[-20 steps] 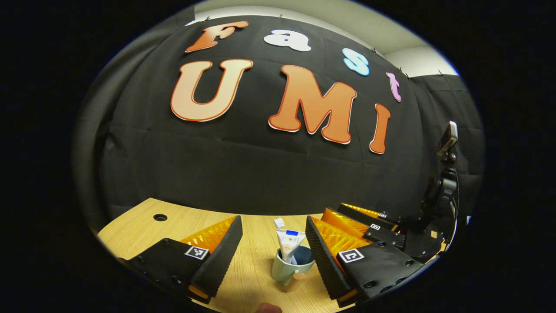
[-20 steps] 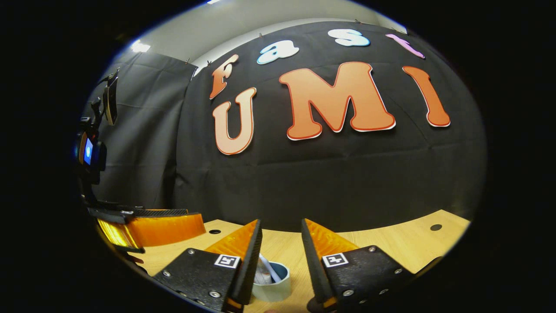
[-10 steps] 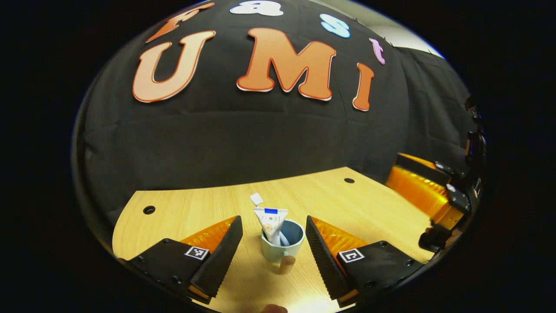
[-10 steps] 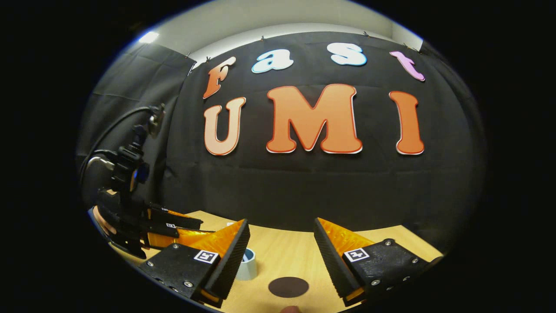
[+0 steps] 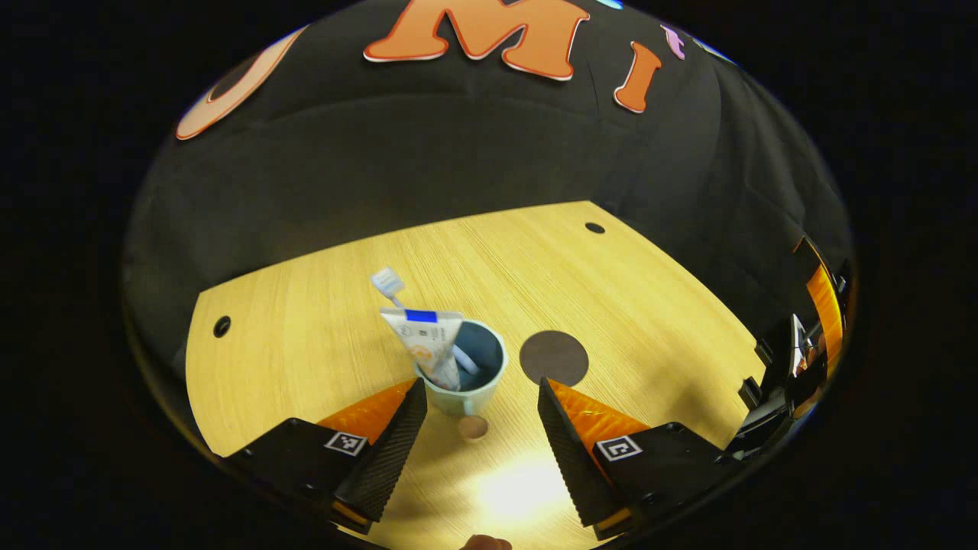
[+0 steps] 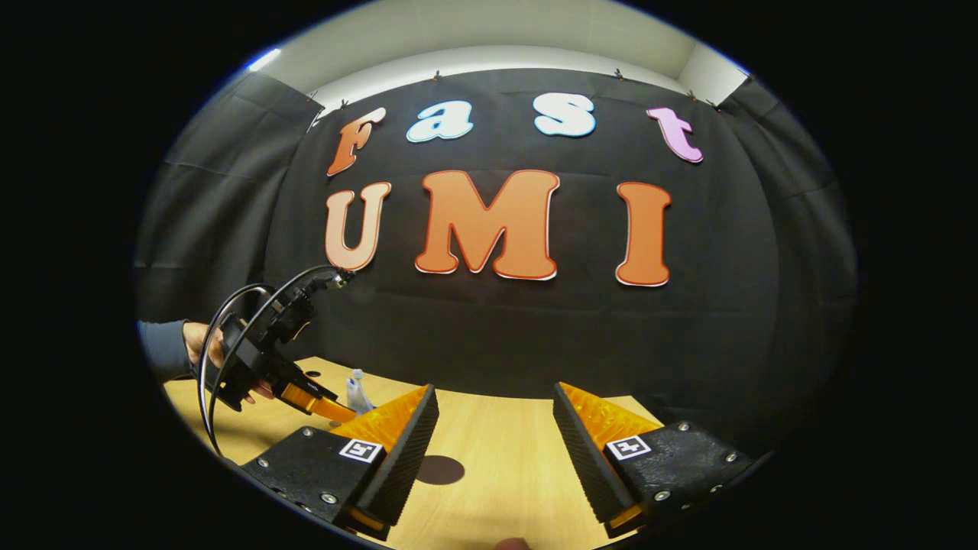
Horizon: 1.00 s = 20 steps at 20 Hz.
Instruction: Put the toothbrush and toothpaste on the desktop into the cup, then pick up the cup and place it on the coaster on the desktop.
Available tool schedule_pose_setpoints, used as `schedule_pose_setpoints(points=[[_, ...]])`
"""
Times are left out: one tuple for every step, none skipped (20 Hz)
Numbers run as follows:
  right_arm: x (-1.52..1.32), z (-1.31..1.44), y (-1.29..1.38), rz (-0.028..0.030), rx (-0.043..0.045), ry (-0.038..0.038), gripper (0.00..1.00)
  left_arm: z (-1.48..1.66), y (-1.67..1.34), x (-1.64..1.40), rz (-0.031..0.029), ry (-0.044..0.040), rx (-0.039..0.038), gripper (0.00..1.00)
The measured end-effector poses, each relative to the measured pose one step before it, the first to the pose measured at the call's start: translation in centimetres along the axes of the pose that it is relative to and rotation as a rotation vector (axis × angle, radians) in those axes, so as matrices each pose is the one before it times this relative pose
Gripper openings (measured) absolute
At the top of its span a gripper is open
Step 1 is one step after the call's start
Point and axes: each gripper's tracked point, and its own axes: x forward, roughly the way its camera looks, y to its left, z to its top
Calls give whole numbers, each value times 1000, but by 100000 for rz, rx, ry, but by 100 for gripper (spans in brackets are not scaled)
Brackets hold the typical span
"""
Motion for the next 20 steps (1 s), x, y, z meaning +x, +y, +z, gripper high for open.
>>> schedule_pose_setpoints(points=[[-617, -160, -911, -1164, -444, 228, 91, -499, -113, 795, -248, 3319, 453, 93], [-417, -162, -789, -981, -280, -68, 87, -276, -14, 491, 668, 3142, 59, 93], [-204, -151, -703, -1309, 27, 248, 92, -179, 142, 553, 1910, 3030, 198, 93], [-203, -343, -646, -696, 381, 300, 96, 505, 259, -517, 2492, 590, 1925, 93], [-216, -277, -587, -708, 611, 557, 92, -33, -32, 330, 804, 1111, 1161, 92], [-114, -370, -382, -283, 768, 711, 92, -791, 214, -9, 1631, 2913, 1147, 90], [-67, -368, -384, -474, 645, 608, 92, -253, 214, -21, 1423, 2005, 829, 89], [57, -221, -340, -174, 307, 313, 92, -232, -32, 286, 456, 2362, 83, 89], [81, -292, -397, -628, -84, 524, 87, 10, 170, -21, 1087, 1240, 266, 88], [226, -214, -466, -591, 417, -85, 92, 287, 289, -10, 1356, 712, 278, 87], [309, -78, -162, -33, 927, 197, 92, 197, 218, 128, 1668, 1479, 488, 87], [199, -358, -91, 116, 1350, 895, 92, -85, -38, 60, 670, 2089, 497, 87], [240, -357, 4, 624, 1296, 975, 92, -108, -275, 151, -700, 2424, 59, 87], [99, -400, -107, -107, 948, 785, 92, -131, -199, 276, -649, 2158, 2, 87], [198, -265, -87, -42, 557, 702, 92, 152, -7, 234, -137, 1619, -85, 90], [60, -329, -37, -266, 274, 631, 92, 204, 431, 324, 128, 915, 180, 89], [180, -222, -89, -163, 278, 602, 92, 340, 225, 58, 569, 1648, 498, 88], [79, -281, -139, -257, 242, 649, 92, 208, 118, -147, 1021, 1999, 238, 89], [109, -164, -83, -358, 322, 519, 92, 12, 143, -72, 918, 3108, 81, 82], [-43, -37, -88, -70, 267, 378, 92, 517, -300, 200, -126, 1429, 252, 74]])
